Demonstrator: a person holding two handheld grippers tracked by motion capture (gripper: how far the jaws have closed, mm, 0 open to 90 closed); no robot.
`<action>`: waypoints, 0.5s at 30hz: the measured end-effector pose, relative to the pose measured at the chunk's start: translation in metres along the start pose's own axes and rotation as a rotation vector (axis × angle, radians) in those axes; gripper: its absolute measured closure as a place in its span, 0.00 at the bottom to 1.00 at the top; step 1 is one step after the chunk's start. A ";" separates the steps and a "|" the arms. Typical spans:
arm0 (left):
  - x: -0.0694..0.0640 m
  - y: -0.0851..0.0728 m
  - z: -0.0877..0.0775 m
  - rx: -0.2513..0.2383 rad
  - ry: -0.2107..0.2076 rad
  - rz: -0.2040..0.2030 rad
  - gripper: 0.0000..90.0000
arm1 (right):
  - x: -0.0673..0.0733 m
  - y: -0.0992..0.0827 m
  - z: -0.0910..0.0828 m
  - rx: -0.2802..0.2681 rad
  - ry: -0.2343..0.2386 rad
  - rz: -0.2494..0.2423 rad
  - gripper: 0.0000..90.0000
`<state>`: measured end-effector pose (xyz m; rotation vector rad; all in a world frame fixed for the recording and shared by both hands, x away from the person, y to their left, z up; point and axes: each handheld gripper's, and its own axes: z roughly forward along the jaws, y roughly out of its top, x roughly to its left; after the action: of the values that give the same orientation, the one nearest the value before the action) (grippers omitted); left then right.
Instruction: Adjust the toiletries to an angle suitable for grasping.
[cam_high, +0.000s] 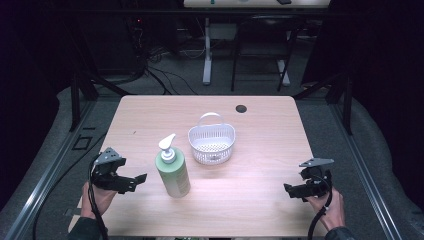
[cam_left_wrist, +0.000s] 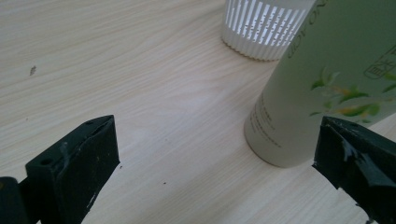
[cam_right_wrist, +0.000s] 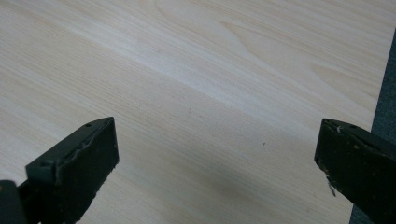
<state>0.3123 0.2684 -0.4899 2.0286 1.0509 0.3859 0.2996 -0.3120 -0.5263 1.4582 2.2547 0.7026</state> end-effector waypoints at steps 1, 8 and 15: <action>-0.001 0.000 0.000 -0.001 0.002 0.000 0.00 | 0.000 0.000 0.000 -0.001 0.002 -0.004 0.00; -0.009 0.006 0.000 -0.009 -0.032 0.035 0.00 | 0.001 0.002 0.003 0.015 0.021 -0.028 0.00; -0.023 0.015 -0.004 -0.031 -0.045 0.075 0.00 | 0.001 0.005 0.005 0.028 0.027 -0.044 0.00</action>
<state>0.3038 0.2470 -0.4742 2.0442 0.9385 0.3915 0.3058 -0.3079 -0.5278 1.4155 2.3186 0.6840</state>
